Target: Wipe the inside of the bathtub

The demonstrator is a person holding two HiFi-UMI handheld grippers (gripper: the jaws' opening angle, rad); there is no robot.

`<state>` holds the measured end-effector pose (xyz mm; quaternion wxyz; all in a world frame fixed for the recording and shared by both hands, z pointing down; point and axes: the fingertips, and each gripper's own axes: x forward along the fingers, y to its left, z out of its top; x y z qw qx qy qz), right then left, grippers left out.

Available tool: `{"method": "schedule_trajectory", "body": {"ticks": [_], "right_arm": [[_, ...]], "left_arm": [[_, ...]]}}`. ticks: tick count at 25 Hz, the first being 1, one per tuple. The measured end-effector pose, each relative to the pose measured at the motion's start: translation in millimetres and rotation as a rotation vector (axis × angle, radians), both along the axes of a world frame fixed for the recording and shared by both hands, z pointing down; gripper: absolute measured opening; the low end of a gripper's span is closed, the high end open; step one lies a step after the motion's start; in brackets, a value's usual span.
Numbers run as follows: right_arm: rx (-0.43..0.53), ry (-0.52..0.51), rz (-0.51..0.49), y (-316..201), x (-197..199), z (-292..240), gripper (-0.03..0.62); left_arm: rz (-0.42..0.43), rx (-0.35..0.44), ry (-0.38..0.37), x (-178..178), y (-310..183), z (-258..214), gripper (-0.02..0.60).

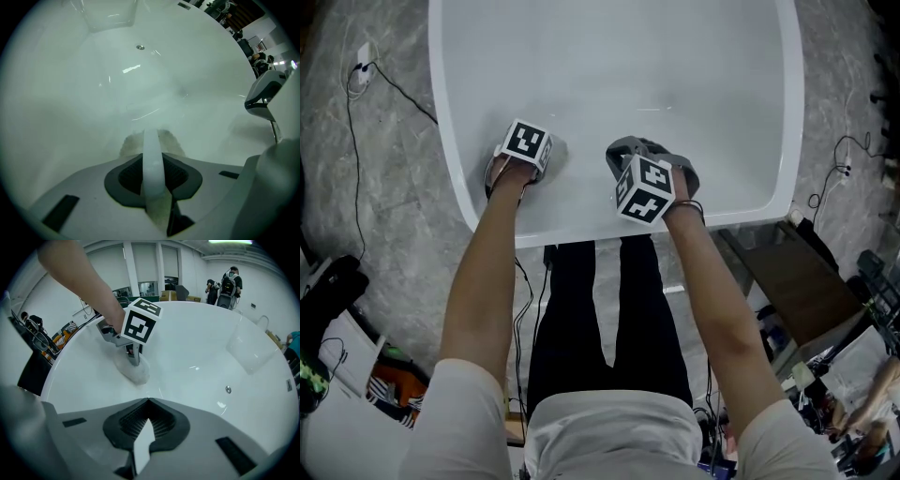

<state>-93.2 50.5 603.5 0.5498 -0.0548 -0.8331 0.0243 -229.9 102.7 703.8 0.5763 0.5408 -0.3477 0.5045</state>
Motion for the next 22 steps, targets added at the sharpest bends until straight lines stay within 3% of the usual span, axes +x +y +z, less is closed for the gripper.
{"method": "schedule_trajectory", "body": {"ticks": [11, 18, 22], "right_arm": [[0.023, -0.005, 0.054, -5, 5, 13, 0.017], [0.035, 0.006, 0.035, -10, 11, 27, 0.017], [0.053, -0.006, -0.029, -12, 8, 33, 0.017]], "left_arm": [[0.020, -0.023, 0.001, 1, -12, 32, 0.094], [0.001, -0.014, 0.006, 7, -18, 49, 0.094], [-0.017, -0.006, 0.008, 10, -24, 55, 0.094]]}}
